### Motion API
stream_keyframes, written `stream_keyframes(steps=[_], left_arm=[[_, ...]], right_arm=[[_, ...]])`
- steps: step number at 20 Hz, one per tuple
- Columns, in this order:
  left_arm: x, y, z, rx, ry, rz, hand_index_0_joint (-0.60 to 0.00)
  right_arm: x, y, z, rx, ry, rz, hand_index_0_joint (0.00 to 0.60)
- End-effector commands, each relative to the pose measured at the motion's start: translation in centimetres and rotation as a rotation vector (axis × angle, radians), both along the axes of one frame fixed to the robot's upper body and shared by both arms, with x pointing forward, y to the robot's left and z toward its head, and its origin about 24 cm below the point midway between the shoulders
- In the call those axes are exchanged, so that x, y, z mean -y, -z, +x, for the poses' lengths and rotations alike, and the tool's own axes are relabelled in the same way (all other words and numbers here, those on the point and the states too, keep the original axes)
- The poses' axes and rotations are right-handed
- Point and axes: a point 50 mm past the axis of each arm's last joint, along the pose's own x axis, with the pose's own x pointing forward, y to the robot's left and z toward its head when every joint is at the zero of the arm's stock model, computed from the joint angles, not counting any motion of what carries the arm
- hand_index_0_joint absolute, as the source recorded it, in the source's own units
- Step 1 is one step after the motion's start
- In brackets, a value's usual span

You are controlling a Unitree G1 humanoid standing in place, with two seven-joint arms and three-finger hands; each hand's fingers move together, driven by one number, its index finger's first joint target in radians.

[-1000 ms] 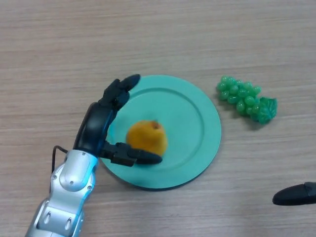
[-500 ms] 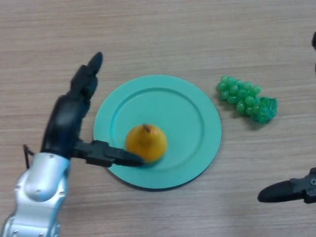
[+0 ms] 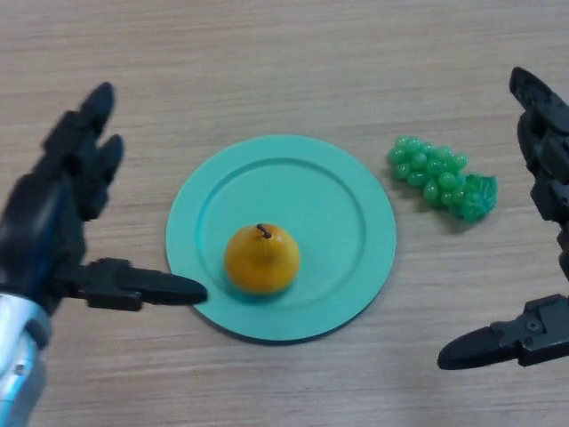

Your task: Pick up the yellow pear and place it on the plate

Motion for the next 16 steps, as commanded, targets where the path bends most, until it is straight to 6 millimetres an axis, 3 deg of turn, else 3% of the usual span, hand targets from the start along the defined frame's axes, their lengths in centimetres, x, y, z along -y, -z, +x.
stream_keyframes(steps=[1,9,16], left_arm=[[-1.3,-3.9,-1.3,0.229,0.002,0.076,0.000],[-1.6,-5.1,-2.8,0.336,0.051,0.067,0.000],[-2.0,-5.3,-3.2,0.324,0.057,0.069,0.000]], right_arm=[[-0.2,-2.5,-0.6,0.193,-0.013,-0.021,0.000],[-0.8,-2.4,0.2,0.187,-0.033,-0.020,0.000],[-1.5,-2.1,0.4,0.164,-0.057,-0.004,0.000]])
